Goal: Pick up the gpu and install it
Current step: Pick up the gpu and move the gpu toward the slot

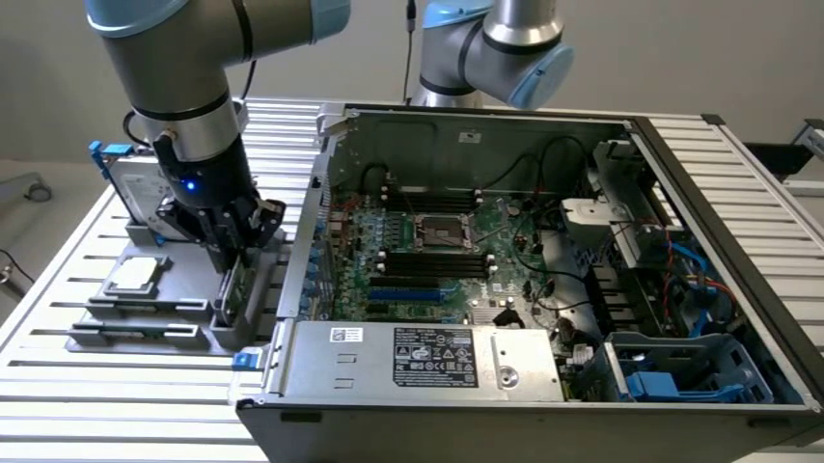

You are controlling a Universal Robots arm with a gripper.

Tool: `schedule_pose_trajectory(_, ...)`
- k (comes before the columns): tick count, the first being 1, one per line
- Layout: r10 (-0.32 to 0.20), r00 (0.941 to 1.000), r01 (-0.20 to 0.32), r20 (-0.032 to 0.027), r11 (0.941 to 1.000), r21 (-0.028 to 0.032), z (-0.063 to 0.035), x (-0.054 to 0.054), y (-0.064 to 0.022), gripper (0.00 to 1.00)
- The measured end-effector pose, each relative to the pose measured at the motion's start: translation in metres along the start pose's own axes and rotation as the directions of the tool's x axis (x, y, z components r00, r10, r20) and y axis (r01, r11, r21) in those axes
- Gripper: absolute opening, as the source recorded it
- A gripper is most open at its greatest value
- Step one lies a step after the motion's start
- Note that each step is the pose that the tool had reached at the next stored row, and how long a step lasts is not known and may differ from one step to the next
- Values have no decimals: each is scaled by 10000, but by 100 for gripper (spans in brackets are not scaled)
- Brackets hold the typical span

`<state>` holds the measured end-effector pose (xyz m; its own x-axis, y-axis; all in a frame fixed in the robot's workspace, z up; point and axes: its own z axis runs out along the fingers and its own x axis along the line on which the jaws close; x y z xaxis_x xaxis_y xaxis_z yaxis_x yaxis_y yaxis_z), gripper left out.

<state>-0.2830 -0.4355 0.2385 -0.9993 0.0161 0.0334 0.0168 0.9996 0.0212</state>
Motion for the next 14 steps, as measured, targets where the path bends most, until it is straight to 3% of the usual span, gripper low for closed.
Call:
schedule_pose_trajectory(10, 0, 10000, 0, 3, 10000, -2, -4, 0, 0, 26)
schedule_pose_trajectory(14, 0, 10000, 0, 0, 10000, -8, -50, 1, 1, 26)
